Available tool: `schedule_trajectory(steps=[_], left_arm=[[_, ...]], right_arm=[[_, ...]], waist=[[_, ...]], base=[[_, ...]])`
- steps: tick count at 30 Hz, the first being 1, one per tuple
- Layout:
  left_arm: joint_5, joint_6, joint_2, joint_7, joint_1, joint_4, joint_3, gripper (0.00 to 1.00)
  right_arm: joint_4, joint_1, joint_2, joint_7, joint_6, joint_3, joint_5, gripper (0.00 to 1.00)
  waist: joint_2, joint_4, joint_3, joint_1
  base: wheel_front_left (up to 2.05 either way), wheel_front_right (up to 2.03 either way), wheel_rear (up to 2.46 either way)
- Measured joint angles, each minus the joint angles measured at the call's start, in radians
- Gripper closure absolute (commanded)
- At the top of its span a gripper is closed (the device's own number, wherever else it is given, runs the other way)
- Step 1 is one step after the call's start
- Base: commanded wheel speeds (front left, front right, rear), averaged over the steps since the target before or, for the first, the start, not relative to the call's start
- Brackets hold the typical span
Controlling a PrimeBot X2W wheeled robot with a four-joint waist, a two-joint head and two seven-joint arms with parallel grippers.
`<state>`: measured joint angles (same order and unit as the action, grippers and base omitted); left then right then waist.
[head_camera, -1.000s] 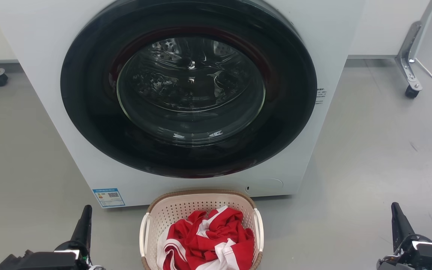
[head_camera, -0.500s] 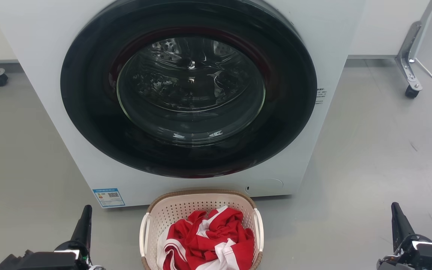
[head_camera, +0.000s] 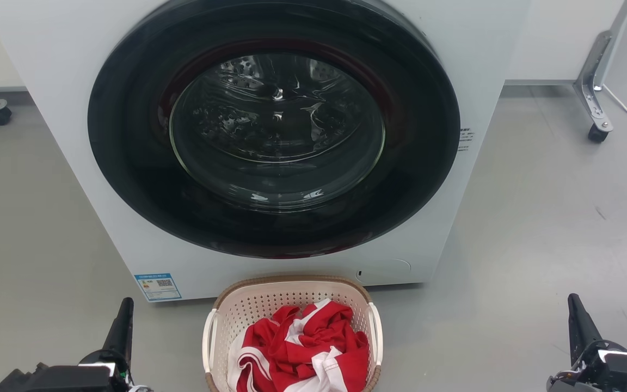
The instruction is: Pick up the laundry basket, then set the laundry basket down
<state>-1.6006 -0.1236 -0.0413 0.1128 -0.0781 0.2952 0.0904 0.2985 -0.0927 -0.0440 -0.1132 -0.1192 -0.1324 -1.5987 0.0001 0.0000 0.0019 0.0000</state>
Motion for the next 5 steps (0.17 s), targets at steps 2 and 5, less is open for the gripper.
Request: schedule_trajectory(steps=[2, 5], left_arm=[[0.000, 0.000, 0.000, 0.000, 0.000, 0.000, 0.000, 1.00], [0.000, 0.000, 0.000, 0.000, 0.000, 0.000, 0.000, 1.00]], right_arm=[[0.000, 0.000, 0.000, 0.000, 0.000, 0.000, 0.000, 1.00], [0.000, 0.000, 0.000, 0.000, 0.000, 0.000, 0.000, 1.00]], waist=[[0.0000, 0.000, 0.000, 0.0001], [-0.0001, 0.000, 0.000, 0.0000]], base=[[0.00, 0.00, 0.00], [0.00, 0.00, 0.00]])
